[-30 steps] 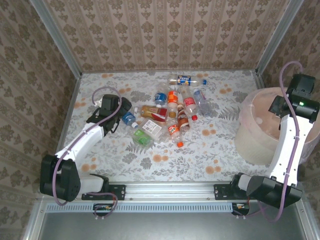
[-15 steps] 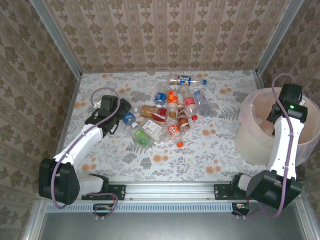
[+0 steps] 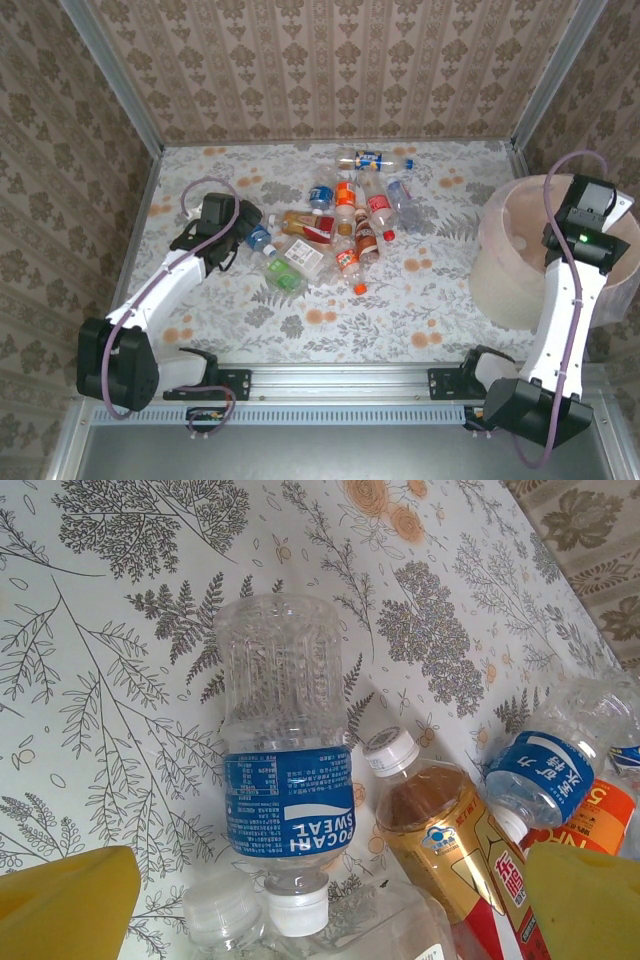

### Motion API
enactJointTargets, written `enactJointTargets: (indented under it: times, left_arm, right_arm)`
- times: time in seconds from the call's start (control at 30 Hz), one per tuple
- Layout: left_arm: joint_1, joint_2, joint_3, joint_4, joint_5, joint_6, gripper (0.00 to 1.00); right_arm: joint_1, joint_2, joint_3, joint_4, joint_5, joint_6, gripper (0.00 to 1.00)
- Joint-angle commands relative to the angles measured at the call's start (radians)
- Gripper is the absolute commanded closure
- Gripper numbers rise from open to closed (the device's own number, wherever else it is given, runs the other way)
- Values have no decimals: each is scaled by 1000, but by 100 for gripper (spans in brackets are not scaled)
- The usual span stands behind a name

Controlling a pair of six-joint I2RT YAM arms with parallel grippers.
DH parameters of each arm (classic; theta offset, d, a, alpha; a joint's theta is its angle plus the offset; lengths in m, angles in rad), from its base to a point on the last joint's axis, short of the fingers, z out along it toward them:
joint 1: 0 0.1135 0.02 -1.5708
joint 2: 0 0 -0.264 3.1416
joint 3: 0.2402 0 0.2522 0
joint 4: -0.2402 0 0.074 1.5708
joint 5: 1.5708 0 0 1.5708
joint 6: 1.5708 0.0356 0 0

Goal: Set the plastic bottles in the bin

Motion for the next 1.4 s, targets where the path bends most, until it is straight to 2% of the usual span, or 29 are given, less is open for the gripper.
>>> enactJointTargets:
  times: [0.0,0.23,0.33,0.5,0.6,0.77,0.93,1.17,1.37]
  left_arm:
    - [4,-4,-12,-33,4,-23,0]
    - [4,32,9,-67,32,10,0]
    - [5,53,21,-69,62,26,0]
    - [-1,66,29,-57,117,56,0]
    - [-13,64,29,-87,105,66,0]
    - [-59,60,21,-141,76,58,0]
    - [-118,57,-3,-192,51,-35,0]
    - [-199,36,-44,-247,110,-145,0]
    - [-190,24,-89,-210,86,-183,3]
  right_arm:
    - [1,-41,-22,52,-49,9,17]
    - [43,-94,-40,115,-106,37,0]
    - [104,-98,-27,127,-141,56,0]
    - [282,-99,-9,184,-122,61,0]
    - [375,-108,-16,255,-135,71,0]
    - [486,-110,-40,380,-248,86,0]
    - [580,-113,-102,511,-332,123,0]
    - [678,-131,-227,708,-463,210,0]
    - [749,-119,-301,837,-527,181,0]
